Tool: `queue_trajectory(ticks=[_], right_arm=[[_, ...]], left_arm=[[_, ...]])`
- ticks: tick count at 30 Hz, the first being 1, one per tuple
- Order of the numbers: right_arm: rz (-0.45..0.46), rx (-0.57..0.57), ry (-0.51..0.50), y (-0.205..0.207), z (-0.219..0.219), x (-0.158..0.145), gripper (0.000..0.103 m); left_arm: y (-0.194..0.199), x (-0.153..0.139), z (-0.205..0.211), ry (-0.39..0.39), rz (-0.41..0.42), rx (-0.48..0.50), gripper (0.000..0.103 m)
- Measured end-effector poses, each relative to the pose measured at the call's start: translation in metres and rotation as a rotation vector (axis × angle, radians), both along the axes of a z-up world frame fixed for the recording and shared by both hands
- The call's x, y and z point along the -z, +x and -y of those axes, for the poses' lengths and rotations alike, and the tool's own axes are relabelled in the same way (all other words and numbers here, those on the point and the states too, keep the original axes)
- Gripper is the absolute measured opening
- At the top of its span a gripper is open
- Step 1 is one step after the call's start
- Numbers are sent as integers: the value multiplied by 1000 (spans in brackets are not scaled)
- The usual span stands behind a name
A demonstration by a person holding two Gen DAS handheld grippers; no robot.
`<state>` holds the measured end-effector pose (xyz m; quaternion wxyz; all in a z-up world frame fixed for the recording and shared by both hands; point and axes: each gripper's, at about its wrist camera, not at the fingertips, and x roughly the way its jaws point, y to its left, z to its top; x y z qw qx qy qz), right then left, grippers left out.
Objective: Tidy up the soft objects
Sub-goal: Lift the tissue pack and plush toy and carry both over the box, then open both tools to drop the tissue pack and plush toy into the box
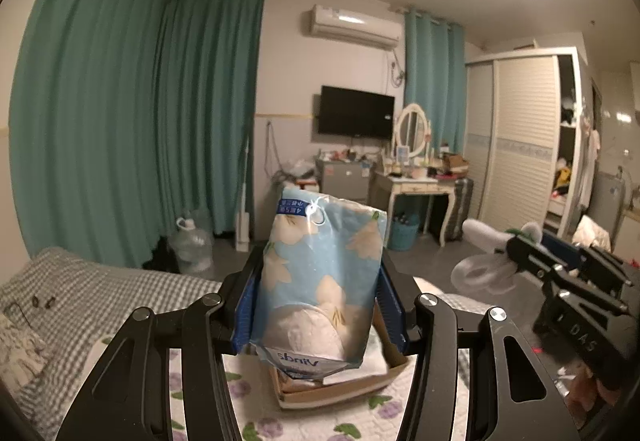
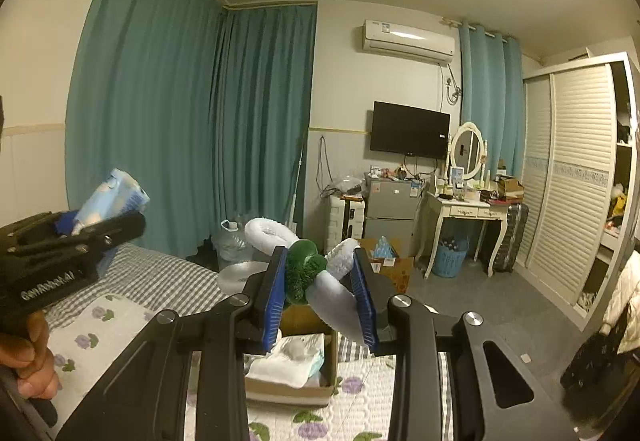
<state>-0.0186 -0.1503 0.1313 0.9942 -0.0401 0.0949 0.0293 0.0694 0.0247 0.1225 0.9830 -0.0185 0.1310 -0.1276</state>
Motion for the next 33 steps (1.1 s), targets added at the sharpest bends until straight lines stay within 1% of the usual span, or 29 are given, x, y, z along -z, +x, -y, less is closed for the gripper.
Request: queue_trajectory(ticks=[4, 7, 9, 13, 16, 20, 25, 28, 31, 33], right_arm=[[-11, -4, -4, 32, 0, 11, 32], [-47, -18, 22, 62, 1, 27, 32], [-64, -16, 19, 82, 2, 39, 32], [-121, -33, 7, 130, -2, 72, 32], [-163, -42, -11, 162, 0, 96, 32], [-246, -52, -36, 201, -4, 136, 32], [-337, -52, -50, 234, -4, 180, 32], [-378, -55, -60, 247, -3, 199, 32], [-422, -66, -92, 256, -9, 216, 32], [-462, -74, -113, 262, -14, 228, 32]], left_arm=[[28, 14, -5, -9, -22, -41, 51], [58, 33, -7, -10, -55, -62, 51], [72, 44, -5, -16, -72, -66, 51], [107, 74, 6, 6, -117, -66, 51], [123, 96, 17, 33, -153, -63, 51], [154, 132, 33, 71, -237, -48, 51], [178, 172, 52, 118, -337, -14, 51], [188, 193, 56, 133, -393, -9, 51], [194, 205, 61, 140, -424, 14, 51], [198, 210, 64, 163, -446, 14, 51]])
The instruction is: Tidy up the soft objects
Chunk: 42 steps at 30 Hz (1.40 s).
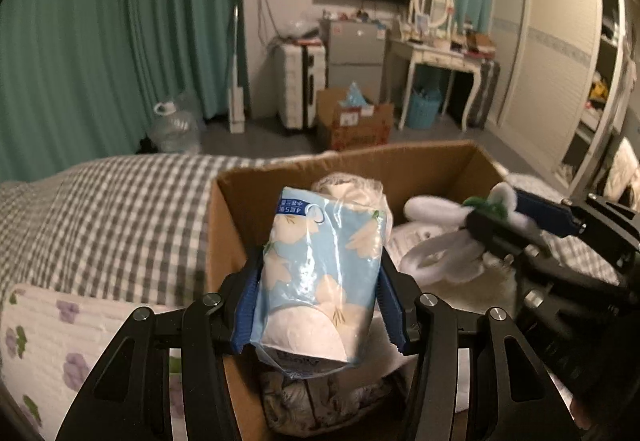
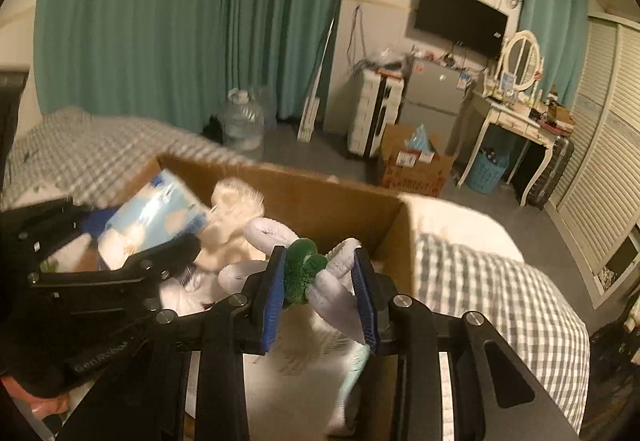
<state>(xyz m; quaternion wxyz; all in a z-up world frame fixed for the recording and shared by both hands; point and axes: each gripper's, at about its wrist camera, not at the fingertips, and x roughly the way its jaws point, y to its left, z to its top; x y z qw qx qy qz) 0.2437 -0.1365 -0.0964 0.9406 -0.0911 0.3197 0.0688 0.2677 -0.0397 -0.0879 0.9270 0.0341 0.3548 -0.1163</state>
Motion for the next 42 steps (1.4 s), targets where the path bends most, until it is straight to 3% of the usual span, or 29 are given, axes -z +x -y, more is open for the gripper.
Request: queue_trajectory(ticks=[7, 12, 16, 20, 24, 31, 34, 38, 42], right_arm=[[-69, 5, -32, 9, -3, 19, 36], [-53, 22, -54, 3, -3, 18, 39], [-32, 31, -37, -6, -1, 7, 49], [52, 47, 1, -22, 11, -19, 70], [118, 53, 34, -41, 19, -46, 73], [212, 70, 58, -83, 25, -84, 98], [231, 75, 55, -101, 26, -97, 103], [294, 88, 50, -133, 27, -115, 103], [320, 91, 94, -160, 33, -134, 103]], left_arm=[[6, 14, 0, 50, -45, 0, 55], [5, 12, -1, 59, -40, 1, 56], [4, 5, -4, 62, -18, -19, 60], [-6, -17, -13, 29, 33, -21, 66], [-24, -48, -23, 4, 121, -40, 83], [-58, -92, -39, -84, 206, -49, 87], [-76, -109, -42, -101, 243, -46, 87], [-105, -129, -51, -124, 297, -54, 100], [-127, -145, -63, -139, 327, -67, 102]])
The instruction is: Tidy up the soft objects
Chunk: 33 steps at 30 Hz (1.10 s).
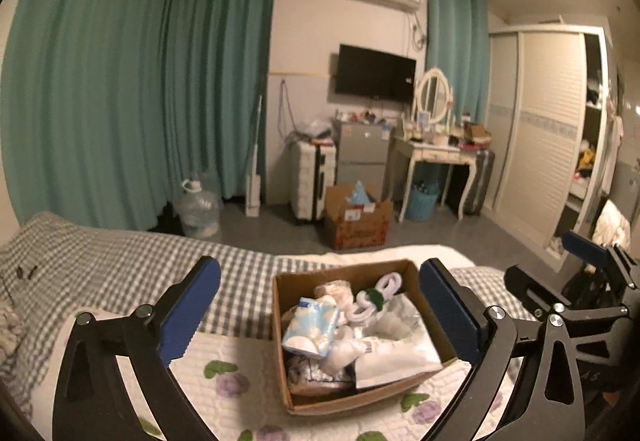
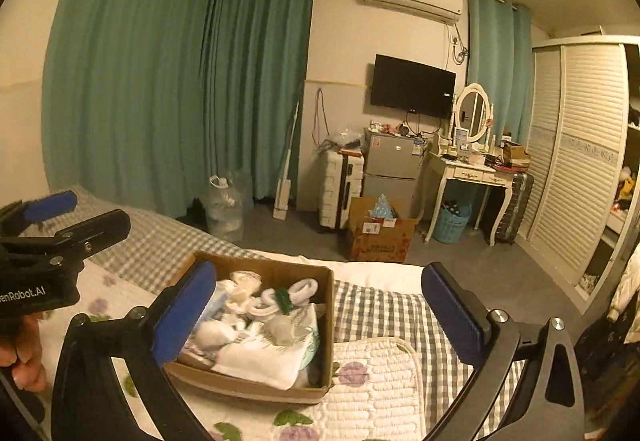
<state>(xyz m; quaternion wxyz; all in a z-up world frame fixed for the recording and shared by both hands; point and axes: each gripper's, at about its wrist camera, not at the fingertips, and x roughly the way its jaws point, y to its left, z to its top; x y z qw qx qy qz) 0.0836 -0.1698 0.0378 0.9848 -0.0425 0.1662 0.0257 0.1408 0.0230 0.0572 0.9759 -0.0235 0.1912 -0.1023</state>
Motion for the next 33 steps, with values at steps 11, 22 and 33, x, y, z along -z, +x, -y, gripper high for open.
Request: queue_trajectory(ticks=[11, 22, 33], right_arm=[[75, 7, 23, -59, -11, -32, 103], [16, 16, 50, -75, -12, -9, 103], [-19, 38, 37, -59, -8, 12, 103]], left_arm=[[-59, -23, -16, 23, 71, -27, 103], [-73, 6, -29, 26, 44, -51, 103], [-59, 30, -33, 31, 1, -56, 103]])
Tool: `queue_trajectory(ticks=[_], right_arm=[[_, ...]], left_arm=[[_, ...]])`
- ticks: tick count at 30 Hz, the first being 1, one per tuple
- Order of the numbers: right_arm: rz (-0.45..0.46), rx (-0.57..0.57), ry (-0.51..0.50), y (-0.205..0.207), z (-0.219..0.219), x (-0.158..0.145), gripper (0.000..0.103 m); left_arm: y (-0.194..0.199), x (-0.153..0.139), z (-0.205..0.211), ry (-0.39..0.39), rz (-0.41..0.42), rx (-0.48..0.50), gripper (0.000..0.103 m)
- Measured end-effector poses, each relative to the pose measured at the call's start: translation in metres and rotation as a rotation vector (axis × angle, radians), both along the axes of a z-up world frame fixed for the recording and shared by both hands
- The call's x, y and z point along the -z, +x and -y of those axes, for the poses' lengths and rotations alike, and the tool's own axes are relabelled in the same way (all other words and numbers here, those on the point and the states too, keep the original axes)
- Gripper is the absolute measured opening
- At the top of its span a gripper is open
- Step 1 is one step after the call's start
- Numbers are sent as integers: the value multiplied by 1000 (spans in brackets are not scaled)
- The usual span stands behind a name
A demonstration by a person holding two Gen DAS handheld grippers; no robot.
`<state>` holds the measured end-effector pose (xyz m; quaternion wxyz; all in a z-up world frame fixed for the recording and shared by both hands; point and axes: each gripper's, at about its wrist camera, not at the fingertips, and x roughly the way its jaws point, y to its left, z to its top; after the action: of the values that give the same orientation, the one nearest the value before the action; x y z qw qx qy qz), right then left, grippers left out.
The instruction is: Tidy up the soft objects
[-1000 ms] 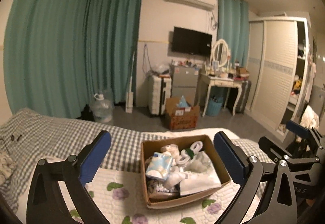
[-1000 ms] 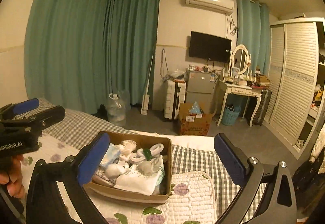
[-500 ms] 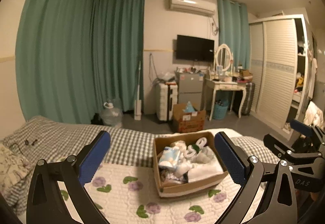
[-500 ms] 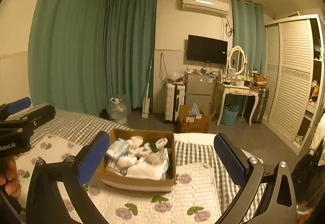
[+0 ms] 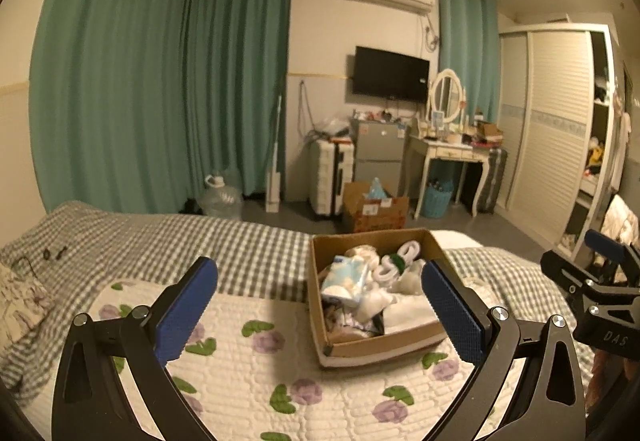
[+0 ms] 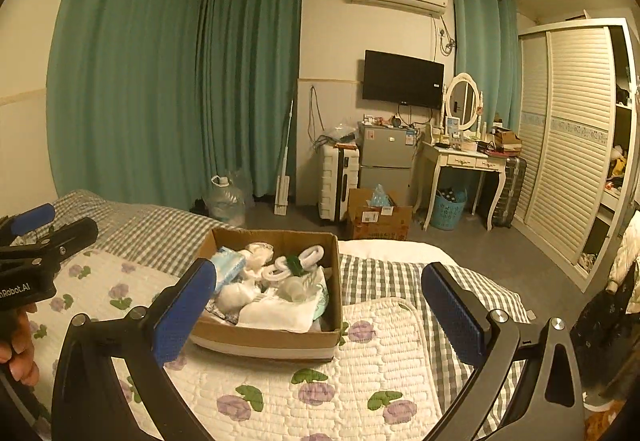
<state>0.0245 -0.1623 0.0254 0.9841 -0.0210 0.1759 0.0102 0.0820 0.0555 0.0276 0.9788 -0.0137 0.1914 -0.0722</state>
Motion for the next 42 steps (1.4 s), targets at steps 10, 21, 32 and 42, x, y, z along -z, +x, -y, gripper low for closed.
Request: queue_trajectory(ticks=[10, 21, 32, 42], right_arm=[[-20, 0, 4, 7, 4, 11, 103], [-37, 0, 9, 12, 4, 18, 103], [-35, -6, 4, 12, 1, 20, 103], [-35, -7, -1, 11, -1, 21, 103]], left_arm=[[6, 9, 5, 30, -13, 1, 103], [9, 14, 8, 58, -18, 10, 103], [6, 12, 7, 54, -12, 10, 103], [5, 10, 5, 49, -8, 6, 103]])
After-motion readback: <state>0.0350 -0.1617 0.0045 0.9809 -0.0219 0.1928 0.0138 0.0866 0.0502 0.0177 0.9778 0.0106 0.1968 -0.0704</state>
